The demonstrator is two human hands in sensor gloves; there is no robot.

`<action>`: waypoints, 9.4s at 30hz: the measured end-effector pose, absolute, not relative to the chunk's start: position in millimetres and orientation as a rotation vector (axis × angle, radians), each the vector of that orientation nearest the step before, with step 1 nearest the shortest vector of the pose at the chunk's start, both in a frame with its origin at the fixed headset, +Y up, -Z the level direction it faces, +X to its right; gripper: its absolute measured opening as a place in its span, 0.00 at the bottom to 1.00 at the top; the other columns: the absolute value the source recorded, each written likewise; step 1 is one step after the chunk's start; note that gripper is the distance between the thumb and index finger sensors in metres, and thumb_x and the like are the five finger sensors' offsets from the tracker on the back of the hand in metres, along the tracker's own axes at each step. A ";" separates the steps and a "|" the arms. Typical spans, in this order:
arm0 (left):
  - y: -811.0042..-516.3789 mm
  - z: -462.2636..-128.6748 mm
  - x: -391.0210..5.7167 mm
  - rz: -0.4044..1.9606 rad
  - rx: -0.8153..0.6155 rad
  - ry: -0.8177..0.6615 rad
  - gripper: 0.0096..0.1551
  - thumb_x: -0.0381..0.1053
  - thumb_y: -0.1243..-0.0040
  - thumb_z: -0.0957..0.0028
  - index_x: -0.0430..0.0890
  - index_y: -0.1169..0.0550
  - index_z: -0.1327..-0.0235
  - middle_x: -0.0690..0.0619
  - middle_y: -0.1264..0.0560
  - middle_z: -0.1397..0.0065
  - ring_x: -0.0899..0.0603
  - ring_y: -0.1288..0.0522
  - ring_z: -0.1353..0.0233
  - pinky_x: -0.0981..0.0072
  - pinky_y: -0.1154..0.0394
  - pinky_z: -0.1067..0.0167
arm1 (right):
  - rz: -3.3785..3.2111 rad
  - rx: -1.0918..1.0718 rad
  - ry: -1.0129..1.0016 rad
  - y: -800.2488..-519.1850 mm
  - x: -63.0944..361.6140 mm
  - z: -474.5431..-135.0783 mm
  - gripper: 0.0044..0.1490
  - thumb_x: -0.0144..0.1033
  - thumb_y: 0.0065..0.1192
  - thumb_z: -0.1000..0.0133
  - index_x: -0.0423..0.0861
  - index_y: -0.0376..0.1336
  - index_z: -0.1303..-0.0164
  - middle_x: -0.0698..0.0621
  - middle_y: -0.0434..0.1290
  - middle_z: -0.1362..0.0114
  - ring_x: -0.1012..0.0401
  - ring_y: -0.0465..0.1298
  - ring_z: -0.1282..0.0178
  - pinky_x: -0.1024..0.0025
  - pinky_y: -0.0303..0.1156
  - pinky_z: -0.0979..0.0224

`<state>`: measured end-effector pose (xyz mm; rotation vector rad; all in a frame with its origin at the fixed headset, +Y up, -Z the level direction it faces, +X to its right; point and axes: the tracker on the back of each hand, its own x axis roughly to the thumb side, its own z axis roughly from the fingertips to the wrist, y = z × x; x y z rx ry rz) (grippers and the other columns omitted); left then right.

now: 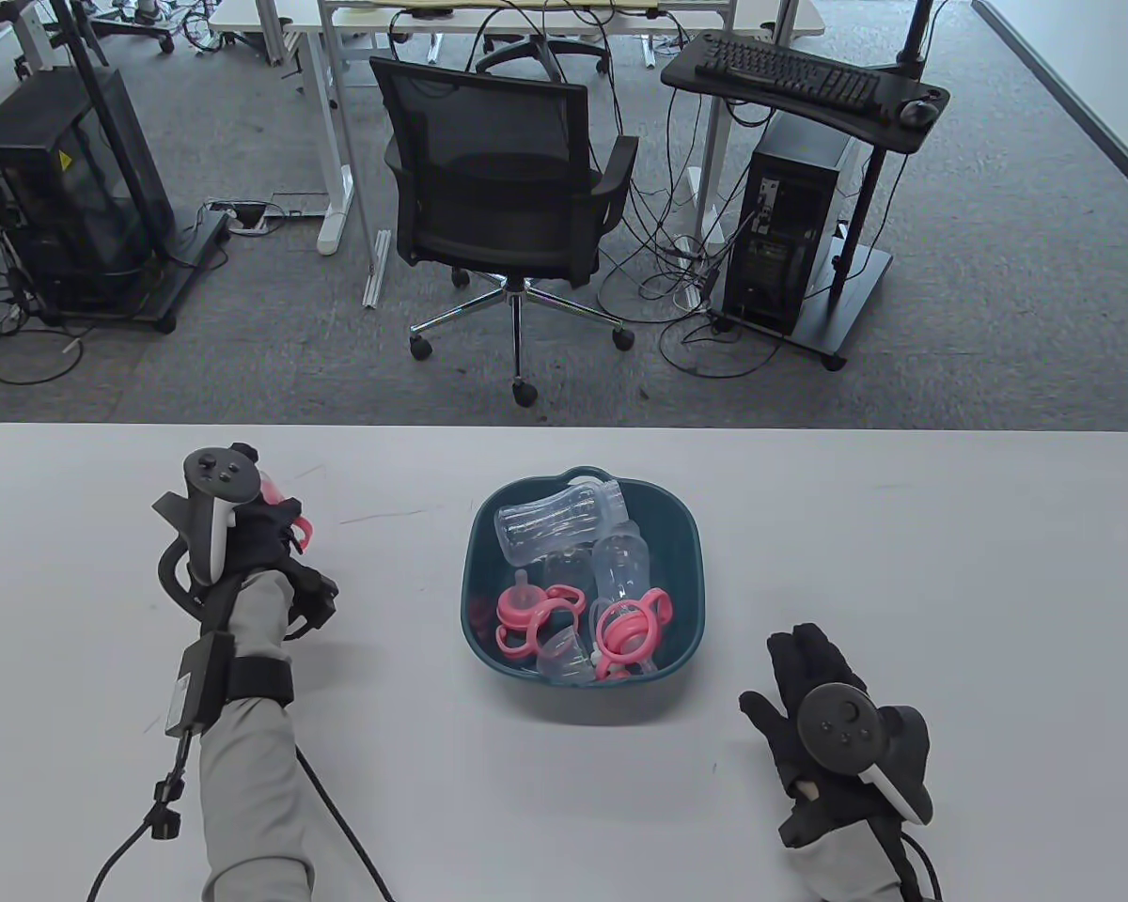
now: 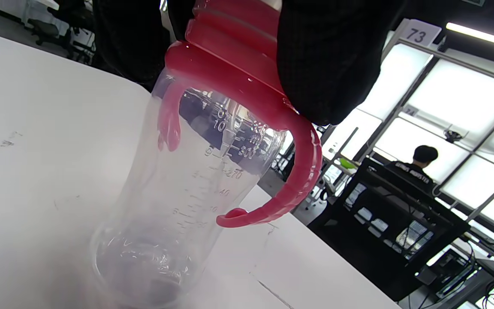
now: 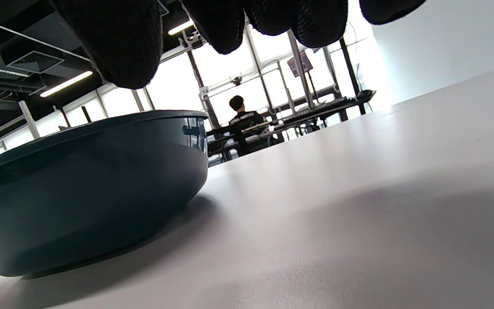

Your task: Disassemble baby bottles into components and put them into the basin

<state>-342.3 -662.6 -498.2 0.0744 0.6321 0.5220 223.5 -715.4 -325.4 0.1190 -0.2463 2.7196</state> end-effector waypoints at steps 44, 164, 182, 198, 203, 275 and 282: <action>-545.1 -377.2 -163.1 0.812 0.258 -0.328 0.52 0.56 0.27 0.54 0.71 0.50 0.30 0.52 0.50 0.20 0.38 0.36 0.19 0.43 0.27 0.32 | 2.612 0.290 -0.340 -700.8 201.5 -310.1 0.49 0.49 0.64 0.41 0.42 0.46 0.16 0.37 0.47 0.13 0.36 0.52 0.17 0.33 0.53 0.26; -697.0 -383.4 -91.9 0.301 0.057 -0.031 0.53 0.63 0.30 0.56 0.74 0.50 0.26 0.60 0.49 0.16 0.42 0.46 0.11 0.38 0.49 0.20 | 2.462 0.388 -0.280 -722.4 194.3 -317.8 0.61 0.52 0.70 0.45 0.40 0.38 0.18 0.38 0.54 0.21 0.38 0.60 0.26 0.32 0.52 0.27; -702.8 -387.8 -94.8 0.295 0.006 -0.002 0.54 0.64 0.33 0.55 0.66 0.51 0.21 0.58 0.52 0.15 0.41 0.48 0.11 0.37 0.52 0.20 | 2.462 0.384 -0.282 -722.3 194.5 -317.7 0.61 0.52 0.70 0.45 0.40 0.38 0.18 0.38 0.55 0.21 0.37 0.60 0.26 0.32 0.52 0.27; -639.1 -349.2 -70.8 0.738 0.183 -0.453 0.46 0.62 0.38 0.49 0.65 0.48 0.21 0.58 0.49 0.16 0.41 0.45 0.11 0.36 0.52 0.21 | 2.449 0.398 -0.289 -721.8 194.4 -317.6 0.61 0.52 0.70 0.45 0.41 0.38 0.18 0.38 0.54 0.21 0.38 0.59 0.25 0.32 0.52 0.26; -640.6 -343.3 -59.9 0.893 0.092 -0.538 0.51 0.63 0.37 0.50 0.63 0.52 0.20 0.56 0.52 0.15 0.40 0.47 0.11 0.36 0.53 0.22 | 2.445 0.433 -0.287 -721.3 190.9 -316.1 0.61 0.52 0.70 0.45 0.41 0.38 0.18 0.39 0.54 0.21 0.38 0.59 0.25 0.32 0.52 0.26; -655.3 -353.2 -61.4 1.115 -0.069 -0.543 0.47 0.52 0.31 0.49 0.58 0.45 0.21 0.53 0.38 0.21 0.40 0.28 0.24 0.42 0.36 0.28 | 2.436 0.452 -0.325 -714.5 191.8 -313.6 0.61 0.52 0.71 0.45 0.41 0.38 0.18 0.39 0.54 0.21 0.38 0.60 0.25 0.32 0.52 0.26; -657.3 -353.5 -62.8 1.117 -0.054 -0.527 0.49 0.54 0.31 0.49 0.58 0.47 0.21 0.54 0.39 0.21 0.41 0.28 0.25 0.43 0.36 0.28 | 2.444 0.464 -0.324 -714.7 189.7 -313.0 0.61 0.52 0.70 0.45 0.41 0.38 0.18 0.39 0.54 0.21 0.38 0.60 0.25 0.32 0.52 0.26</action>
